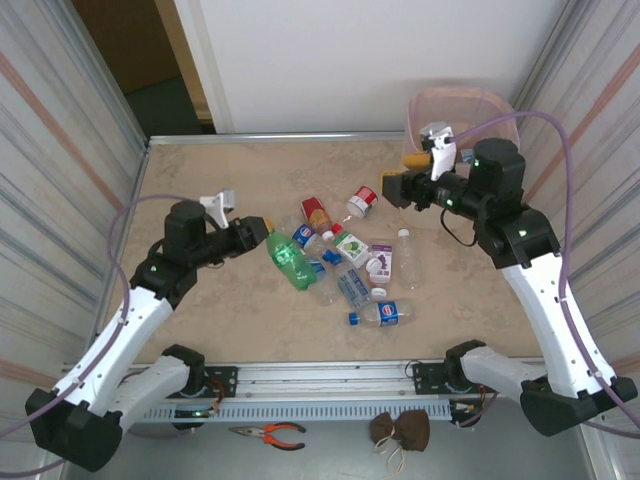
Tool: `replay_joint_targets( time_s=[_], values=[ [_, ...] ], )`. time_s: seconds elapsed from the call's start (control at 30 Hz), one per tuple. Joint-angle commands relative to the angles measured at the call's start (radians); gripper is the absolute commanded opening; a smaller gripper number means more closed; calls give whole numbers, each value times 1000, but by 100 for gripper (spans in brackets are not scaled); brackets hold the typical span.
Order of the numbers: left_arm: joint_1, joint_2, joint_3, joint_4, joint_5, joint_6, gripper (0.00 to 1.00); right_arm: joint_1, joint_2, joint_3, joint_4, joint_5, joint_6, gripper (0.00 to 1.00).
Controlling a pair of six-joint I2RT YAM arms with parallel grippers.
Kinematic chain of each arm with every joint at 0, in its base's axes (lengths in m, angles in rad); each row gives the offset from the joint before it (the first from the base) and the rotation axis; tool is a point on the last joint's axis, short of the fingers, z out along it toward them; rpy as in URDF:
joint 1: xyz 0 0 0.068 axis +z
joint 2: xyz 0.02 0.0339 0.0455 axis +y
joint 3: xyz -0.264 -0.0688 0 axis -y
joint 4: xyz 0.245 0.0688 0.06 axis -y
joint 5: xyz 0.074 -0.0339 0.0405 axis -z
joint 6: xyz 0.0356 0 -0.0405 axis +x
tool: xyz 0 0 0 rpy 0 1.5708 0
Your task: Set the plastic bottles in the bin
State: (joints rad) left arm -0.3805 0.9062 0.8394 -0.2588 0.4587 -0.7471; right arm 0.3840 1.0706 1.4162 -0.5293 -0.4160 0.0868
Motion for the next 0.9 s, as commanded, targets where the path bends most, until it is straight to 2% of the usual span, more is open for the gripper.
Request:
replay_joint_targets(
  time_s=[0.0, 0.3, 0.4, 0.53, 0.67, 0.87],
  values=[
    [4, 15, 77, 27, 118, 181, 0, 65, -10, -22, 72, -60, 21, 69],
    [4, -12, 156, 196, 269, 338, 0, 254, 1, -110, 208, -127, -19, 74],
    [3, -23, 173, 233, 279, 359, 0, 326, 13, -136, 243, -126, -39, 78],
    [1, -16, 214, 225, 275, 375, 0, 420, 41, -156, 279, -54, -50, 83],
    [2, -1, 240, 230, 282, 371, 0, 472, 88, -153, 296, 4, -37, 86],
    [-5, 13, 259, 237, 287, 360, 0, 527, 147, -149, 346, 98, -37, 85]
  ],
)
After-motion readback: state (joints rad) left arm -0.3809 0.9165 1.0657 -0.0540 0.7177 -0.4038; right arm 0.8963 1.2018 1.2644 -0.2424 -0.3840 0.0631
